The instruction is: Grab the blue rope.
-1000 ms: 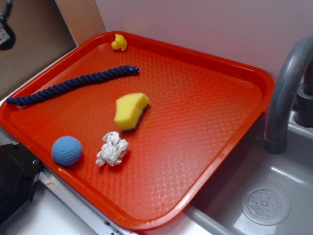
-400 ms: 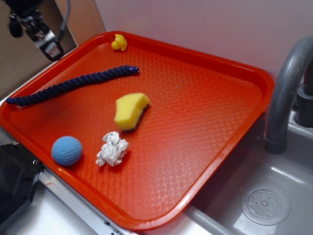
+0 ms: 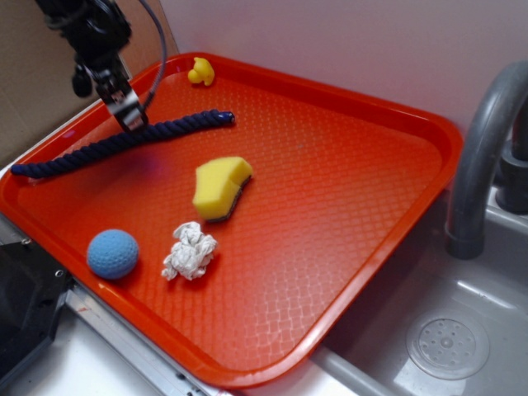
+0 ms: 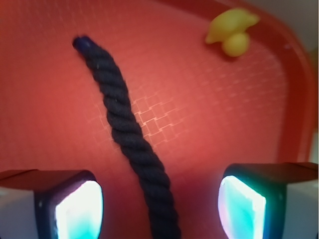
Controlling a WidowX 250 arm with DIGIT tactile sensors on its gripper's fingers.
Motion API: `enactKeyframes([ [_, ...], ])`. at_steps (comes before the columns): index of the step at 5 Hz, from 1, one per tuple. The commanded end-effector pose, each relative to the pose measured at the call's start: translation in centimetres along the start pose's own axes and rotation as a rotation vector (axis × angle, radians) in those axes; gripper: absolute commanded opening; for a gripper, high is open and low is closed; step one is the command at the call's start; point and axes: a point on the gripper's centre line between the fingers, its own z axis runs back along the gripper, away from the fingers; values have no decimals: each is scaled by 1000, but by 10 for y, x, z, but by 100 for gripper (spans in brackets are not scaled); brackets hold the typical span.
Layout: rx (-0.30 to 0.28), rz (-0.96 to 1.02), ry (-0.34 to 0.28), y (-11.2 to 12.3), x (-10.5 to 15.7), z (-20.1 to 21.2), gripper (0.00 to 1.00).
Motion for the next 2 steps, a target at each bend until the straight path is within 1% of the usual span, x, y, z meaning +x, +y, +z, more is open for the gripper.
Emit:
enactKeyframes([
  [1, 7, -72, 44, -8, 5, -31, 100],
  [2, -8, -79, 70, -5, 4, -42, 100],
])
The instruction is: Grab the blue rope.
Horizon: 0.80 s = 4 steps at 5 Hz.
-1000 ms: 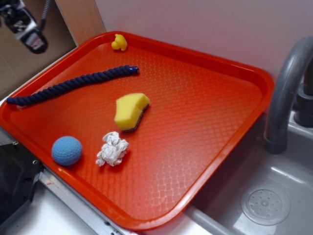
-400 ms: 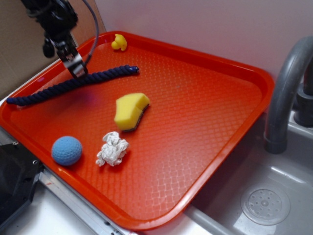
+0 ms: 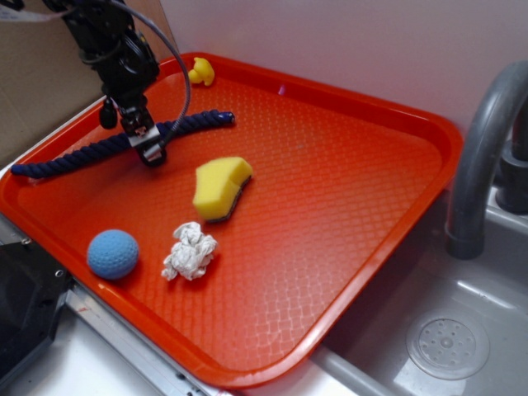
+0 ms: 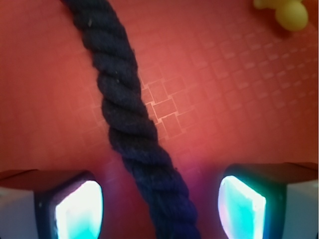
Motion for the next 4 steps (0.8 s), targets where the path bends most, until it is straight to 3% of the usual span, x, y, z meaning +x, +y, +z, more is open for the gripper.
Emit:
enactKeyframes([
  [1, -49, -55, -12, 2, 3, -10, 0],
  [4, -77, -70, -27, 4, 1, -13, 0],
])
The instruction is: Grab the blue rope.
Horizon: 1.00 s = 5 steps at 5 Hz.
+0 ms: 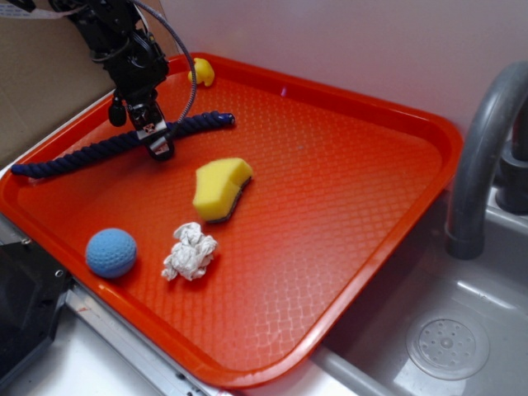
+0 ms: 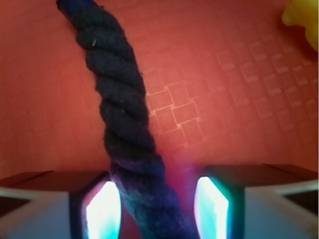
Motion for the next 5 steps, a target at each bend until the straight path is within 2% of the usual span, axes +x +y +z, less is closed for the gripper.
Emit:
enactKeyframes([
  [1, -14, -30, -11, 7, -5, -4, 0],
  [3, 11, -137, -57, 9, 1, 4, 0],
  [4, 85, -24, -60, 8, 6, 41, 0],
  [5, 118, 32, -108, 4, 12, 78, 0],
])
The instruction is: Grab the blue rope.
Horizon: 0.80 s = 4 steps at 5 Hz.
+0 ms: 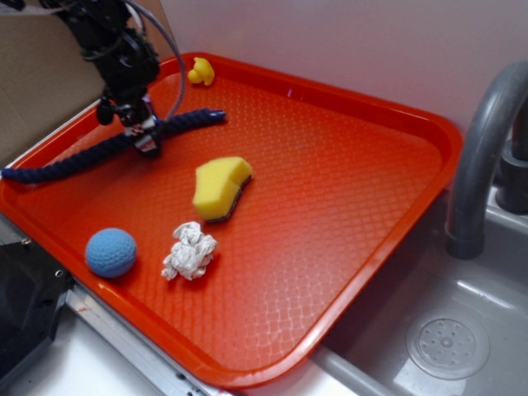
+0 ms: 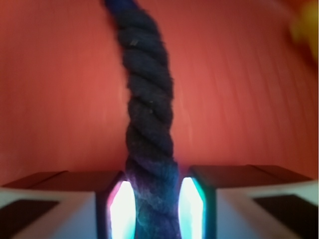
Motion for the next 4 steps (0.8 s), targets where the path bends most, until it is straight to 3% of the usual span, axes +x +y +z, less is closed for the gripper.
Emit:
enactKeyframes([
  [1, 29, 87, -109, -5, 22, 81, 0],
  [2, 5, 278, 5, -22, 29, 121, 0],
  [3, -130, 492, 84, -42, 34, 160, 0],
  [4, -150, 699, 81, -50, 33, 176, 0],
])
